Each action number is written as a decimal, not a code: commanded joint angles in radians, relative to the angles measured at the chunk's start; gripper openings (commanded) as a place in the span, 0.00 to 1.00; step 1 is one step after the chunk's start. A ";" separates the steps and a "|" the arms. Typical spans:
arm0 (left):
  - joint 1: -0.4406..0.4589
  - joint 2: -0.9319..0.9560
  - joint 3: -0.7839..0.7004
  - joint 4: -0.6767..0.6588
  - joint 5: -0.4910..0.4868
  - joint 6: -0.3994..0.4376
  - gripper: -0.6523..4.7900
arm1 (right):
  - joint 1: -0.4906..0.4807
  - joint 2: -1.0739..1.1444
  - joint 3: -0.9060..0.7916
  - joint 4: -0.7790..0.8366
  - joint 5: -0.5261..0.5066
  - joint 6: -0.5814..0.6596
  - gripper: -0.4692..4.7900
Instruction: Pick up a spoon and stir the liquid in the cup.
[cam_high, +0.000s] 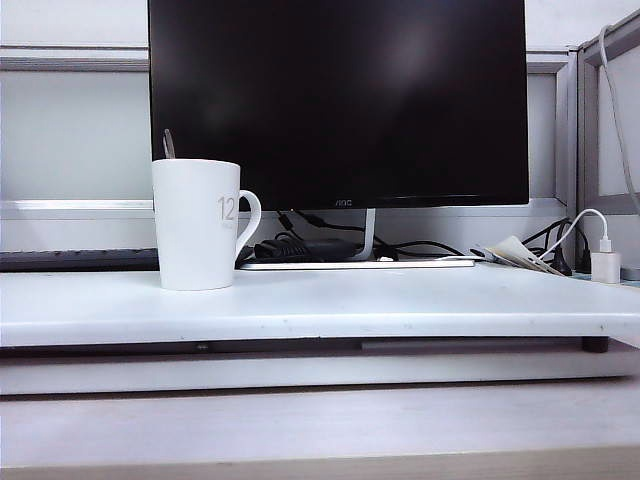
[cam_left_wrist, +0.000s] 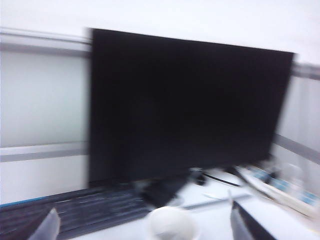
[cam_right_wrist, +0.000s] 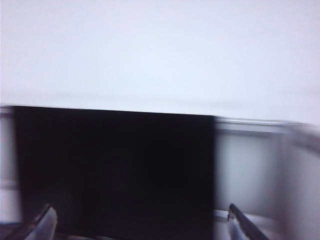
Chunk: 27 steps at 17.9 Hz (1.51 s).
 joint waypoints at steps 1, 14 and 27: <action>-0.091 0.175 0.109 0.012 0.043 0.037 1.00 | 0.079 0.282 0.133 0.090 -0.299 0.066 0.77; -0.351 0.631 0.108 -0.118 -0.359 0.204 1.00 | 0.528 1.178 0.420 0.209 -0.378 0.024 0.80; -0.323 0.631 0.108 -0.185 -0.436 0.252 1.00 | 0.636 1.421 0.597 0.075 -0.344 -0.229 0.80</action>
